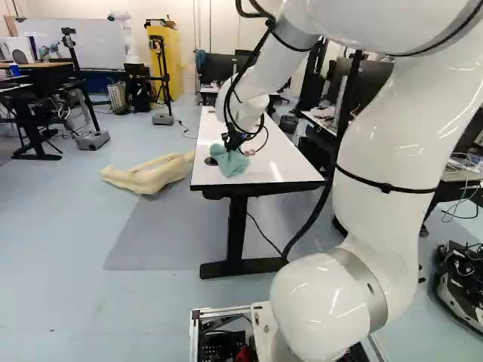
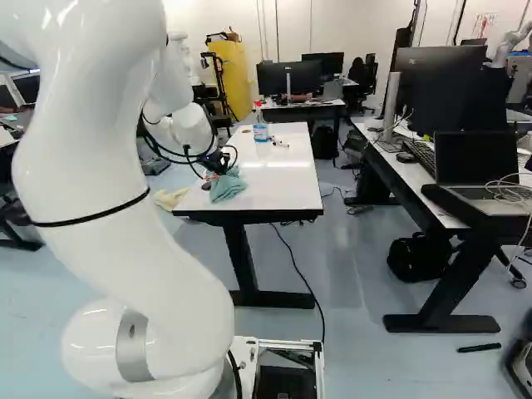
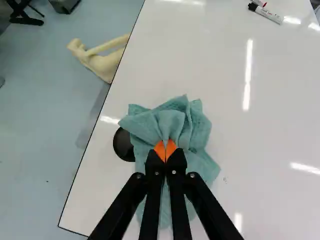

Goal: Clean the table with the green towel

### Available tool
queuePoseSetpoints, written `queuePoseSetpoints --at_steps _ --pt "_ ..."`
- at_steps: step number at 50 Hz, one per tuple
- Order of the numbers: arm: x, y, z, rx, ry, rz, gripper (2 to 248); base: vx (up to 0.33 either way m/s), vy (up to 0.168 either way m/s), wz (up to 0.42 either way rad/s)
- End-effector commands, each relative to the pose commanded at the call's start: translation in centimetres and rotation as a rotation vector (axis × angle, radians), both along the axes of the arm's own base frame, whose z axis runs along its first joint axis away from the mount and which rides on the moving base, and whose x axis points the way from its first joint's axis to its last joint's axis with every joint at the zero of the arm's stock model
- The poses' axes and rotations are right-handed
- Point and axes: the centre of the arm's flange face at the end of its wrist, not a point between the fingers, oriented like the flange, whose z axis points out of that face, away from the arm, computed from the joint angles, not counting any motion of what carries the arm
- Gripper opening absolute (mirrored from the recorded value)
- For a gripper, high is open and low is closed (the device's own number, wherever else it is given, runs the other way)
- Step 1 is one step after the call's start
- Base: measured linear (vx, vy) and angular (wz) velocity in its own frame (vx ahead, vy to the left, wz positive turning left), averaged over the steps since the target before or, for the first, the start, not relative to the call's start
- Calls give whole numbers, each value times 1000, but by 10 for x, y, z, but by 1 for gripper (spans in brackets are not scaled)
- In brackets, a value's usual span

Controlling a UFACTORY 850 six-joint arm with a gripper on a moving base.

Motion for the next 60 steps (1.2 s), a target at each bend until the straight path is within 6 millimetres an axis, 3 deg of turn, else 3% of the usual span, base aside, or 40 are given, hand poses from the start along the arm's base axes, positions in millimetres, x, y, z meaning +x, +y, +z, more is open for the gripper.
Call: queuePoseSetpoints --at_steps 25,60 --pt "-49 -2 0 -2 10 17 21 0 0 0" --pt "-49 -2 0 -2 10 17 21 0 0 0"
